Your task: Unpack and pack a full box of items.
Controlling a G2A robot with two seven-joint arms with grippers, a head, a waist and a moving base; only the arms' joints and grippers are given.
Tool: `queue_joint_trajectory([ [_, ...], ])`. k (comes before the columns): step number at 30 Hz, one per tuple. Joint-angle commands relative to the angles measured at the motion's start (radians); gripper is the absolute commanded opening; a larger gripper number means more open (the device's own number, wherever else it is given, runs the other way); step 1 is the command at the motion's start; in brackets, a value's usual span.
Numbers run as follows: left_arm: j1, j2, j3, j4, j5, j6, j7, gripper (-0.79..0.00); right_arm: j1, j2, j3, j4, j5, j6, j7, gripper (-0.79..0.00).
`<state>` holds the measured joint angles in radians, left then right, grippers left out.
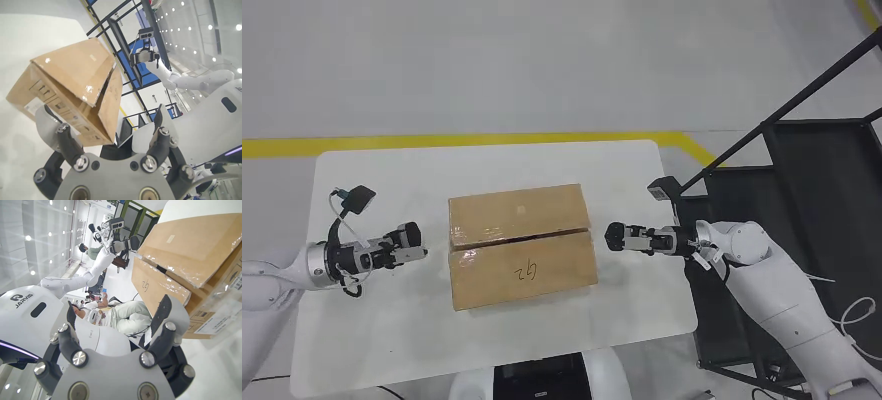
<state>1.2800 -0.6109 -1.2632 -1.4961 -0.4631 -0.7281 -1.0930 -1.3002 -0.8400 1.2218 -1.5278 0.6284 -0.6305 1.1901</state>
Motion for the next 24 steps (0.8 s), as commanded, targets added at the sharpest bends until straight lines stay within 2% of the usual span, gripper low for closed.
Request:
queue_joint_trajectory([
  [1, 0.026, 0.014, -0.030, -0.010, -0.013, 0.018, -0.017, 0.000, 0.000, 0.000, 0.000, 0.000, 0.000, 0.000, 0.000, 0.000],
  [5, 0.075, 0.030, -0.064, -0.034, -0.084, 0.006, -0.005, 0.000, -0.005, -0.001, 0.001, 0.004, -0.008, 0.022, -0.027, 0.000],
  [7, 0.091, 0.034, -0.069, -0.015, -0.128, 0.018, -0.017, 0.000, -0.003, -0.001, 0.003, 0.022, -0.033, 0.044, -0.045, 0.000],
  [16, 0.088, 0.037, -0.075, -0.004, -0.116, 0.023, -0.022, 0.000, 0.022, -0.016, -0.036, 0.084, -0.159, 0.089, -0.128, 0.000],
  [24, 0.088, 0.037, -0.075, -0.004, -0.116, 0.023, -0.022, 0.000, 0.067, -0.043, -0.107, 0.133, -0.116, 0.071, -0.108, 0.000],
])
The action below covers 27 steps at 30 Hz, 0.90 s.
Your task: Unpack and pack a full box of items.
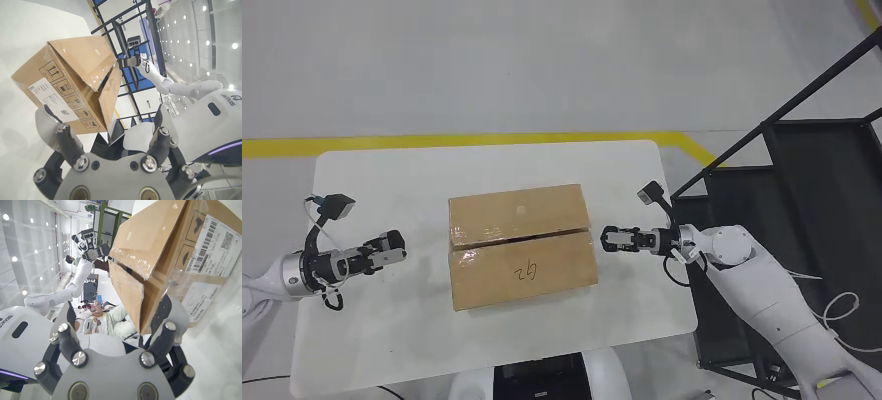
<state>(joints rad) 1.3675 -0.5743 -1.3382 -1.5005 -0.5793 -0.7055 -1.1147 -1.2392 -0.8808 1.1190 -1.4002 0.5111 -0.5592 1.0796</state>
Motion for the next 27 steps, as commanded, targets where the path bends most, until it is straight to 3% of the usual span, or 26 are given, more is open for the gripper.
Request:
queue_joint_trajectory([
  [1, 0.000, 0.000, 0.000, 0.000, 0.000, 0.000, 0.000, 0.000, 0.012, -0.005, -0.011, 0.009, 0.004, 0.000, 0.005, 0.000],
  [17, 0.000, 0.000, 0.000, 0.000, 0.000, 0.000, 0.000, 0.000, 0.080, -0.044, -0.094, 0.039, 0.026, -0.018, 0.040, 0.000],
  [27, 0.000, 0.000, 0.000, 0.000, 0.000, 0.000, 0.000, 0.000, 0.065, -0.038, -0.053, -0.013, 0.183, 0.016, 0.197, 0.000],
])
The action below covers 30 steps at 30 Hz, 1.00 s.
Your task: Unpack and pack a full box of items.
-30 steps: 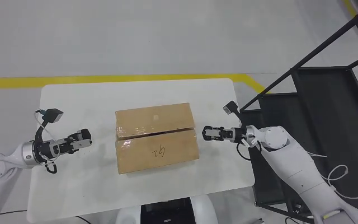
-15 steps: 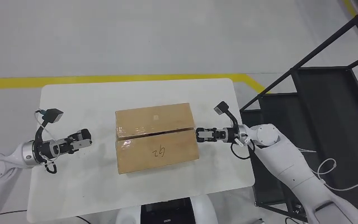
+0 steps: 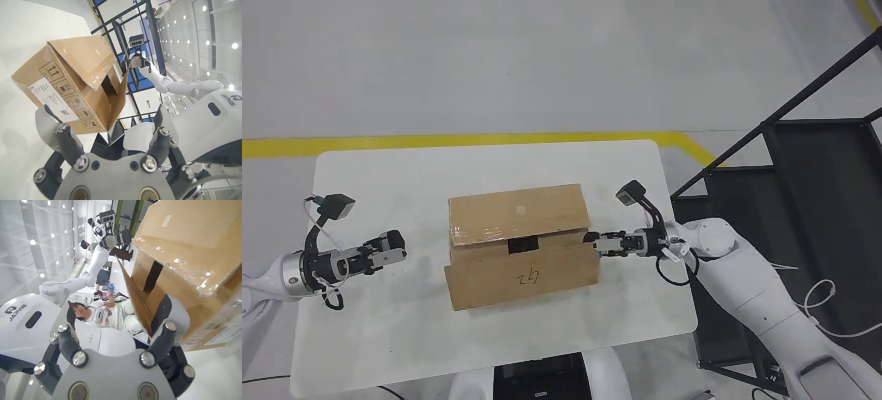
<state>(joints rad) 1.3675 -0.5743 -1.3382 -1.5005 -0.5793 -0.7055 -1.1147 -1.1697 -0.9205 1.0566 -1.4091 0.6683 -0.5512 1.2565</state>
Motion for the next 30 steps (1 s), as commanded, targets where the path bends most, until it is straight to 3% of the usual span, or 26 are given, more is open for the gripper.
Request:
queue_joint_trajectory([
  [1, 0.000, 0.000, 0.000, 0.000, 0.000, 0.000, 0.000, 0.000, -0.010, 0.004, 0.017, -0.016, 0.045, 0.024, 0.036, 0.000],
  [9, 0.000, 0.000, 0.000, 0.000, 0.000, 0.000, 0.000, 0.000, -0.078, 0.027, 0.053, -0.154, 0.089, 0.159, 0.172, 0.000],
  [14, 0.000, 0.000, 0.000, 0.000, 0.000, 0.000, 0.000, 0.000, -0.119, 0.027, 0.013, -0.188, 0.046, 0.195, 0.207, 0.000],
  [22, 0.000, 0.000, 0.000, 0.000, 0.000, 0.000, 0.000, 0.000, -0.141, 0.007, -0.081, -0.153, -0.025, 0.165, 0.174, 0.000],
  [30, 0.000, 0.000, 0.000, 0.000, 0.000, 0.000, 0.000, 0.000, -0.214, 0.012, -0.085, -0.195, -0.242, 0.131, 0.001, 0.000],
])
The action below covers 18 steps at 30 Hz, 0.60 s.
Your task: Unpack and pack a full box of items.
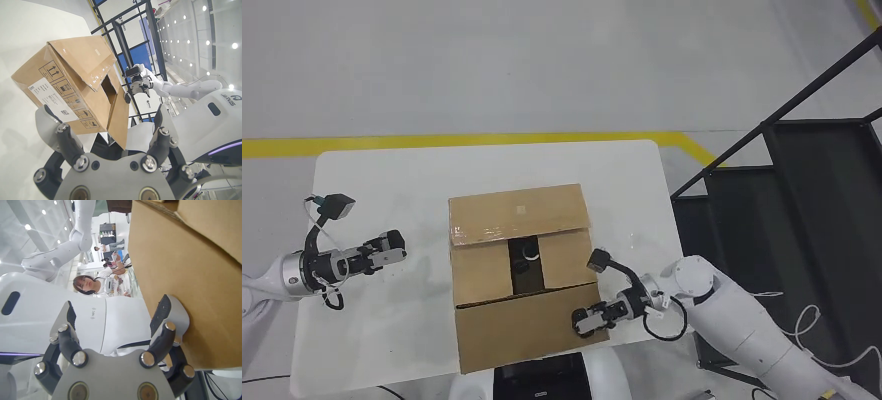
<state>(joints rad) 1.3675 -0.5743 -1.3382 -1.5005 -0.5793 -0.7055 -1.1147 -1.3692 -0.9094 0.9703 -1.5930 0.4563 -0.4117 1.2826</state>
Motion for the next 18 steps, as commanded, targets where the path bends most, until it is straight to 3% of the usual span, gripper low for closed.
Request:
queue_joint_trajectory([
  [1, 0.000, 0.000, 0.000, 0.000, 0.000, 0.000, 0.000, 0.000, -0.028, 0.003, 0.003, -0.023, -0.051, -0.020, -0.046, 0.000],
  [9, 0.000, 0.000, 0.000, 0.000, 0.000, 0.000, 0.000, 0.000, -0.138, 0.014, 0.054, -0.083, -0.311, -0.185, -0.289, 0.000],
  [18, 0.000, 0.000, 0.000, 0.000, 0.000, 0.000, 0.000, 0.000, -0.166, 0.005, 0.057, 0.007, -0.564, -0.300, -0.530, 0.000],
])
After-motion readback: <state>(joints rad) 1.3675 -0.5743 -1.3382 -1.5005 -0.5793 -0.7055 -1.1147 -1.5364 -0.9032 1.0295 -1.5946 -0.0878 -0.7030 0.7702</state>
